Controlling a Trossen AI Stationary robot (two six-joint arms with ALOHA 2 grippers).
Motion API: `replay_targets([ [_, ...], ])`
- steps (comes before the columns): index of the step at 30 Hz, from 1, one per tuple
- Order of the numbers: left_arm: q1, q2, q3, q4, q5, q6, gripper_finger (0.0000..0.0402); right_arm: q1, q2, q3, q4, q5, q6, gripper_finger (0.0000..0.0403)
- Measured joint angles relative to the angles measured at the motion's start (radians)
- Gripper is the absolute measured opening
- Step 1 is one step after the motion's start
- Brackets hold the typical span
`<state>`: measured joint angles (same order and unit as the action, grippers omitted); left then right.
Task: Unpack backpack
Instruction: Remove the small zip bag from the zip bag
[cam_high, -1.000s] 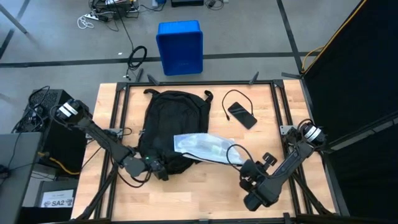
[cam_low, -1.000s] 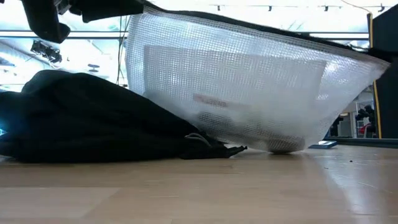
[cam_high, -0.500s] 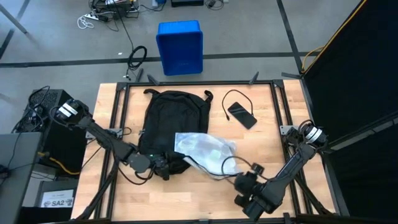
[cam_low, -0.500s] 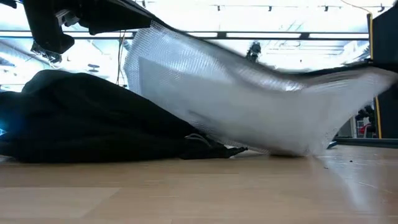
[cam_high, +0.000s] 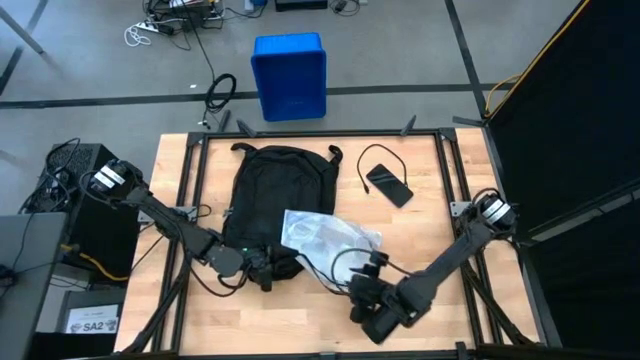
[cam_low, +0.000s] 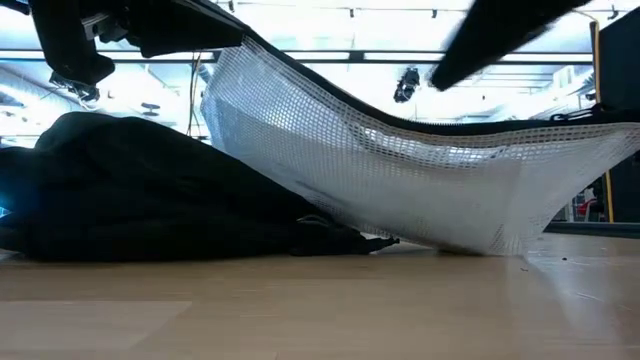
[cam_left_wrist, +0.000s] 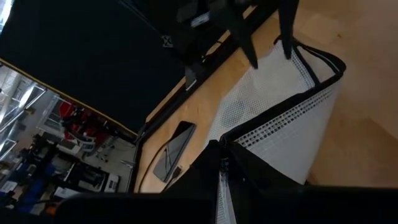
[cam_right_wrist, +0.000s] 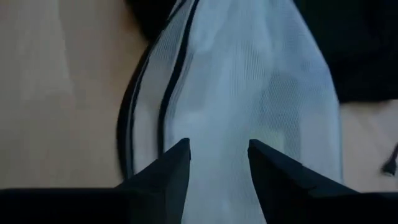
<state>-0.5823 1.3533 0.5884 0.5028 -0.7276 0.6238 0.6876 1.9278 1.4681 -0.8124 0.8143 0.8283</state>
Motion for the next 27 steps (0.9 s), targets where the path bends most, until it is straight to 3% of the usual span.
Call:
replay_targets([
  [5,0.000,0.000,0.000,0.000,0.003,-0.001,0.0000,-0.076,0.000,-0.030,0.204,-0.022,-0.162,0.0133],
  [12,0.000,0.000,0.000,0.000,0.004,-0.008,0.0000,-0.134,0.000,-0.120,0.502,-0.173,-0.306,0.0159],
  [20,0.000,0.000,0.000,0.000,0.007,-0.012,0.0000,-0.193,0.001,-0.208,0.539,-0.145,-0.299,0.0179],
  [23,0.000,0.001,0.000,-0.004,0.022,-0.012,0.0000,-0.214,0.000,-0.230,0.514,-0.102,-0.299,0.0154],
  [27,0.000,0.001,0.001,-0.014,0.074,-0.080,0.0000,-0.226,0.001,-0.232,0.498,-0.025,-0.326,0.0084],
])
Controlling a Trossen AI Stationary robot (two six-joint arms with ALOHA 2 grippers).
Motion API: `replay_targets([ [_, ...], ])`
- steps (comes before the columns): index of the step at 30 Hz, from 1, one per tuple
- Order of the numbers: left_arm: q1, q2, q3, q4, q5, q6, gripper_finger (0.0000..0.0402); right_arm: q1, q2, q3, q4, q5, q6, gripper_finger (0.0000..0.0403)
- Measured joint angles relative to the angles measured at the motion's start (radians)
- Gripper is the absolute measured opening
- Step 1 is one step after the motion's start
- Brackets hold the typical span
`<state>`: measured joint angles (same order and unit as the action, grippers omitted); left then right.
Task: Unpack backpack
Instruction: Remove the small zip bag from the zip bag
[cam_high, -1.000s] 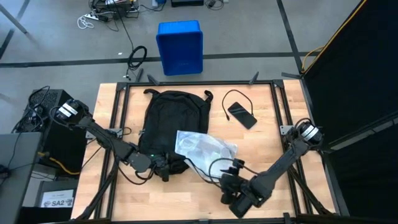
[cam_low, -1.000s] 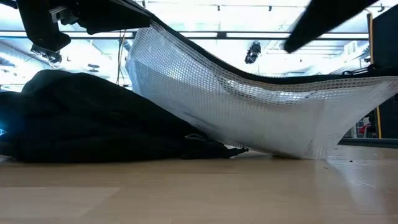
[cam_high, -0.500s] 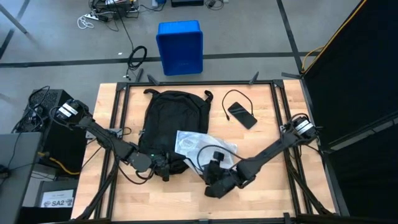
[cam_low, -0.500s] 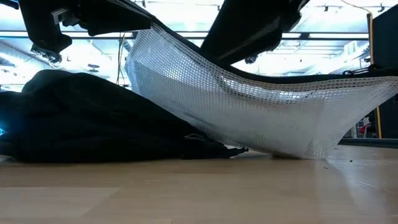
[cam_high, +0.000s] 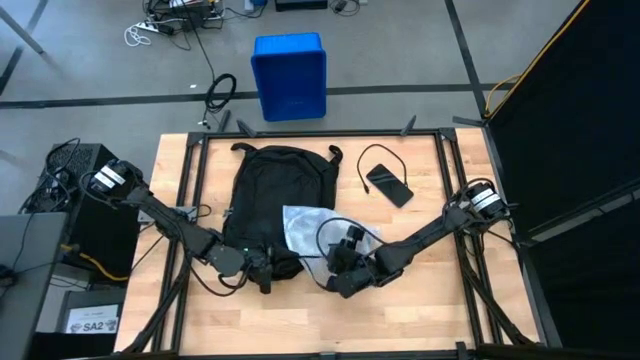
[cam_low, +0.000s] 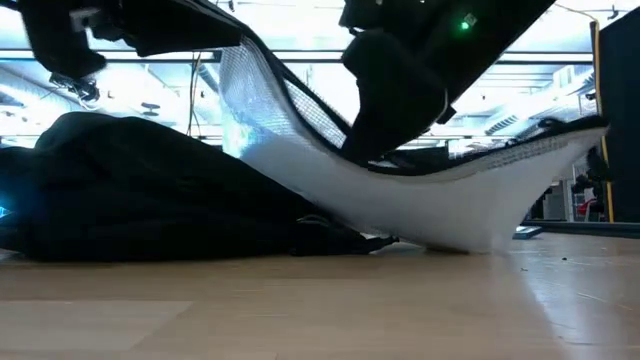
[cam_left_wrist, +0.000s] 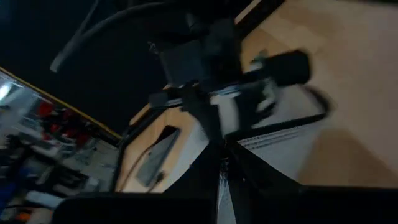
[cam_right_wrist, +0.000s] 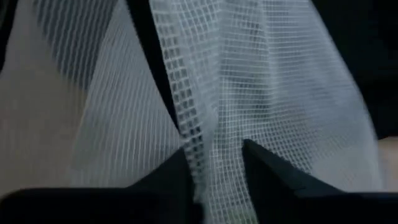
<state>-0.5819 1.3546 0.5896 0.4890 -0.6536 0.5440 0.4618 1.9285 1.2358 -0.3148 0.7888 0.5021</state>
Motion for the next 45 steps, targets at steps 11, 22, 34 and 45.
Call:
replay_targets([
  [11,-0.006,0.000,0.089,-0.200,-0.059,-0.111,0.0064,0.010,0.000,0.041,-0.001,0.271,-0.127,0.0002],
  [22,-0.027,-0.001,0.132,-0.179,-0.110,-0.170,0.0156,0.010,0.000,0.072,0.014,0.293,-0.184,0.0000],
  [34,0.099,0.078,0.132,-0.167,-0.071,-0.238,0.0184,0.010,0.000,0.072,0.038,0.255,-0.185,0.0000],
  [45,0.066,0.062,0.204,-0.166,-0.083,-0.240,0.0184,0.008,0.000,0.069,0.038,0.230,-0.181,0.0000],
])
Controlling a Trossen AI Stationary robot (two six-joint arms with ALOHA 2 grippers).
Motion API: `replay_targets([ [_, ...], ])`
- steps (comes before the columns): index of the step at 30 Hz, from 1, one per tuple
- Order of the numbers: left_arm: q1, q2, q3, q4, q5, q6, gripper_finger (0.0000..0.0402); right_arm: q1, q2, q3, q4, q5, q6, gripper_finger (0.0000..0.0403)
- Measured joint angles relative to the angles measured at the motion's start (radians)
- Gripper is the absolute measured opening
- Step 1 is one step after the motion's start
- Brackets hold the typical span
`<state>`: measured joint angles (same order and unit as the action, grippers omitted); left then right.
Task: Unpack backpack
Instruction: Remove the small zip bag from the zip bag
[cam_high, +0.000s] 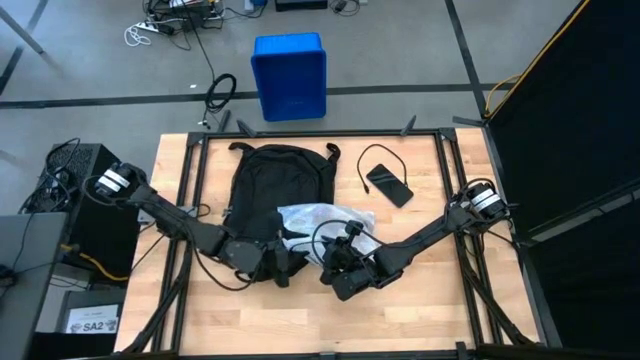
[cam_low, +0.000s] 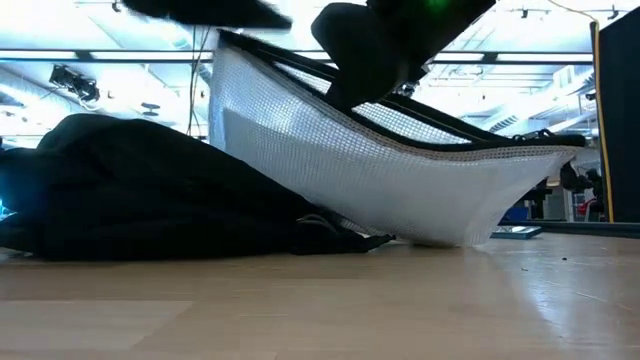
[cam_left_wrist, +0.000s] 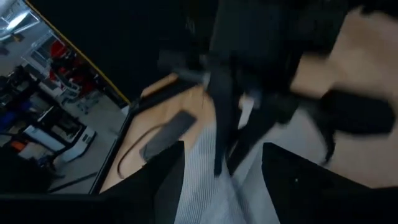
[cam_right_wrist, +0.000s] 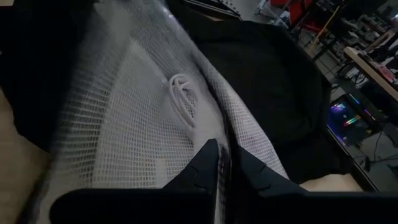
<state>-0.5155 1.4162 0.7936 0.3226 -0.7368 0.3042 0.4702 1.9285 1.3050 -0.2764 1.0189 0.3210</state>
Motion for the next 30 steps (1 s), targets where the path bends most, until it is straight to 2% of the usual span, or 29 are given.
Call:
replay_targets([
  [4,-0.057,0.001,0.070,-0.036,-0.072,0.006,0.0184,0.000,0.000,-0.016,0.000,-0.001,0.015,0.0000],
  [8,-0.066,0.012,0.109,-0.184,-0.161,-0.022,0.0184,-0.002,0.000,-0.020,0.001,-0.002,0.034,0.0000],
  [17,0.018,0.141,0.181,-0.280,-0.136,-0.057,0.0184,-0.014,0.000,-0.020,0.039,-0.007,0.001,0.0000],
  [23,0.057,0.196,0.252,-0.482,-0.077,-0.174,0.0184,-0.013,0.000,-0.020,0.040,-0.005,-0.036,0.0000],
  [30,0.098,0.199,0.251,-0.656,-0.065,-0.291,0.0184,0.003,0.000,-0.020,0.065,0.040,-0.088,0.0000],
])
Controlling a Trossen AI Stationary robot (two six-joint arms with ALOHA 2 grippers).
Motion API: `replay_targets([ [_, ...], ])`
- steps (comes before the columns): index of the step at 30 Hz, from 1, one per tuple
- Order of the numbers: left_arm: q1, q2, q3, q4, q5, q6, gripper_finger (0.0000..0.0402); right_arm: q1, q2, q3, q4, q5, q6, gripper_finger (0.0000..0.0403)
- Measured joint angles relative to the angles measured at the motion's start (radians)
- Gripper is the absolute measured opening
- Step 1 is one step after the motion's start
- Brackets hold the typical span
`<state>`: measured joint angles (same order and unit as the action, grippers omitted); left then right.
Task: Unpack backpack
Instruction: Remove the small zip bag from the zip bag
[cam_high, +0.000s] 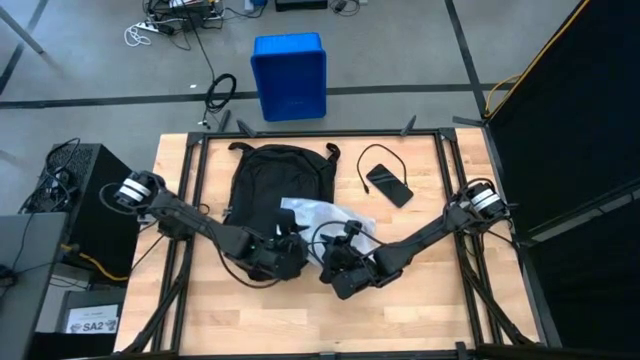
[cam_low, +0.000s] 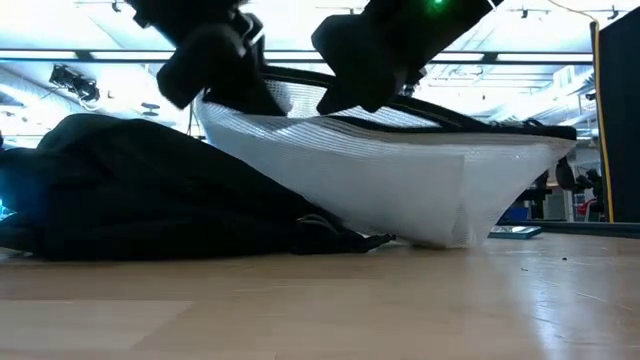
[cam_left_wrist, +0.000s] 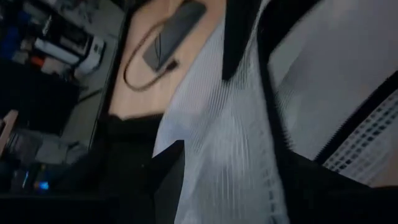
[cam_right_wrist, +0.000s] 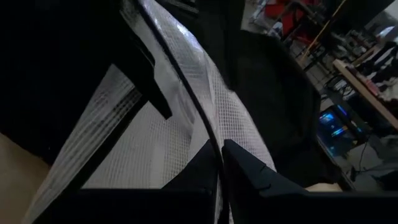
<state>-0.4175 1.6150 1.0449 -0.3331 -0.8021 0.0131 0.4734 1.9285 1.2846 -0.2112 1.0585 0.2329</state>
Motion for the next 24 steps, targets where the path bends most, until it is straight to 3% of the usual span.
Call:
replay_targets([
  [4,0.016,0.000,0.000,-0.068,0.016,-0.056,0.0183,0.010,0.000,0.000,-0.001,0.036,-0.011,0.0000],
  [8,0.019,0.003,0.000,-0.093,0.093,-0.098,0.0162,0.019,0.000,0.000,-0.003,0.072,-0.045,0.0000],
  [12,0.019,0.018,-0.002,-0.068,0.198,-0.096,0.0105,0.023,0.000,0.000,-0.040,0.074,-0.052,0.0000],
  [17,0.034,0.049,-0.002,0.038,0.222,-0.061,0.0011,0.022,0.000,0.000,-0.112,0.081,-0.010,0.0001],
  [24,0.084,0.088,-0.002,0.172,0.227,-0.017,0.0001,0.074,-0.066,0.024,-0.117,0.070,0.005,0.0038],
])
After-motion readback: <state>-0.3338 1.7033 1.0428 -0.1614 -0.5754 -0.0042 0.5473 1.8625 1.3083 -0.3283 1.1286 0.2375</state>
